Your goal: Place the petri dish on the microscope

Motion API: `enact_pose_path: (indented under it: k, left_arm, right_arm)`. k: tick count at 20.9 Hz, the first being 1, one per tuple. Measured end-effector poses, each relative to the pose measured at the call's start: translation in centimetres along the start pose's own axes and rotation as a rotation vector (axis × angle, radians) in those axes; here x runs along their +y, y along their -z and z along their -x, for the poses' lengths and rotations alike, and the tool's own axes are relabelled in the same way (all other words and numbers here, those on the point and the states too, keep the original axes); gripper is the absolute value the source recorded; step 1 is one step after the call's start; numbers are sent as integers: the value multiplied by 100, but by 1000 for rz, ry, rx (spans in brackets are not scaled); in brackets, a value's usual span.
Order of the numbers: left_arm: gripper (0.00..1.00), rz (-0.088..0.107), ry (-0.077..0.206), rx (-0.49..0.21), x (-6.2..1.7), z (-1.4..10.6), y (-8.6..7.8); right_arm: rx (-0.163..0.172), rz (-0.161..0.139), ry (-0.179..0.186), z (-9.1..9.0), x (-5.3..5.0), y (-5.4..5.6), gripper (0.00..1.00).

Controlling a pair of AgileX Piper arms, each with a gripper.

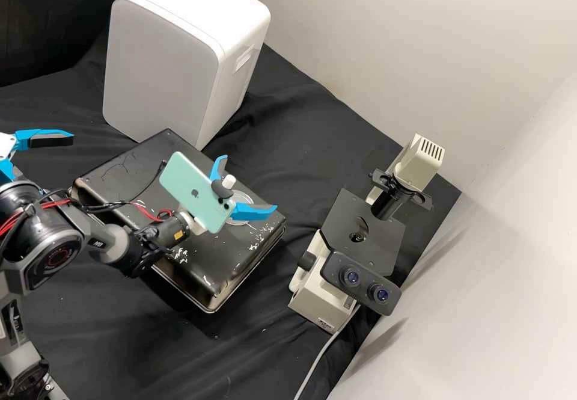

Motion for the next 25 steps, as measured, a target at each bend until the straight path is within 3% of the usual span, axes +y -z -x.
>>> enact_pose_path:
  k: [5,7,11,14,16,25]
  left_arm:
    - [100,0,1,-5,-2,-1,-8]
    - [100,0,2,-8,-4,-3,-14]
    - [100,2,1,-6,-3,-4,-16]
    - [100,3,0,-4,-2,-4,-14]
    - [100,4,0,-5,-3,-5,-18]
    - [100,12,-6,11,-1,-9,-10]
  right_arm:
    - [36,0,-10,303,-66,-58,100]
    - [28,-3,-1,385,-113,-94,100]
    - [-5,-2,59,504,-244,-165,100]
    - [-47,-1,95,528,-322,-256,100]
    - [-54,-1,101,515,-356,-294,100]
    - [-81,20,64,351,-345,-408,100]
